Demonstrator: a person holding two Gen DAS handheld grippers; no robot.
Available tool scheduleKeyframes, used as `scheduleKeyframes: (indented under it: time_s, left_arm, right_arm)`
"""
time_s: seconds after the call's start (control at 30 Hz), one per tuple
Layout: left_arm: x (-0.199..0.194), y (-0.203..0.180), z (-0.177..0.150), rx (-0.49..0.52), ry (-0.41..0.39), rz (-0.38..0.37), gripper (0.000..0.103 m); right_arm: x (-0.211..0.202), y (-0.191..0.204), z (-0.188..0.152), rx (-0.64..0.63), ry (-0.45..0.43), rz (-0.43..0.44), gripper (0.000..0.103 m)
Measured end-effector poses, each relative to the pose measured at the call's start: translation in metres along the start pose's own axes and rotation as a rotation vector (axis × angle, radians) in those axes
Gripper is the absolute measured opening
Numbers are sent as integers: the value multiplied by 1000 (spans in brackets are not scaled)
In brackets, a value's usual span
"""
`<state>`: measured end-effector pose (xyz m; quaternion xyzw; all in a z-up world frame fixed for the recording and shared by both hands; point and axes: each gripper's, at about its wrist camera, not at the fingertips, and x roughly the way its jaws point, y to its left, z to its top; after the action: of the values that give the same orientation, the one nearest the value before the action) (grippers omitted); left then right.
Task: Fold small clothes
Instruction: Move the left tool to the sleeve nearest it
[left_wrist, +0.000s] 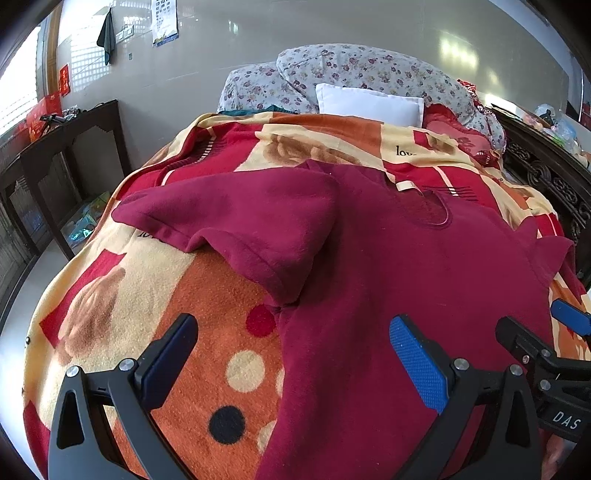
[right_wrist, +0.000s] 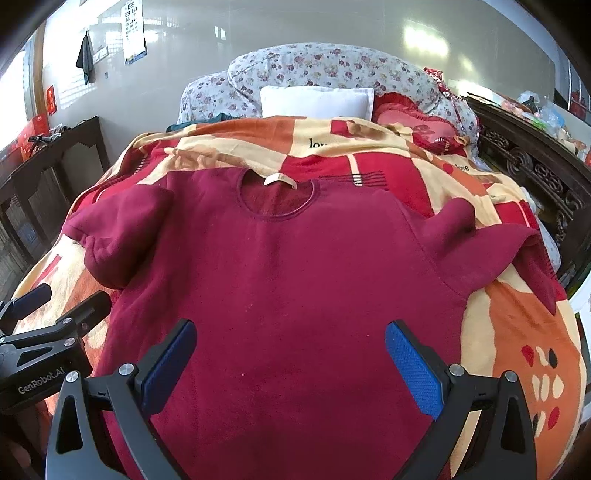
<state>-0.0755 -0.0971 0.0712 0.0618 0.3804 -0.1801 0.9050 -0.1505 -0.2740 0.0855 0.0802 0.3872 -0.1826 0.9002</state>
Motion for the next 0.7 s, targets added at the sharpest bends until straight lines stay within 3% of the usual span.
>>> scheduleKeyframes:
  time_s: [0.47, 0.7]
  left_arm:
    - [13, 27, 7, -36, 18, 23, 103]
    - [35, 97, 32, -155, 57, 33, 103]
  right_arm:
    - [17, 15, 6, -30, 15, 26, 103]
    - [37, 41, 10, -85, 35, 86, 103]
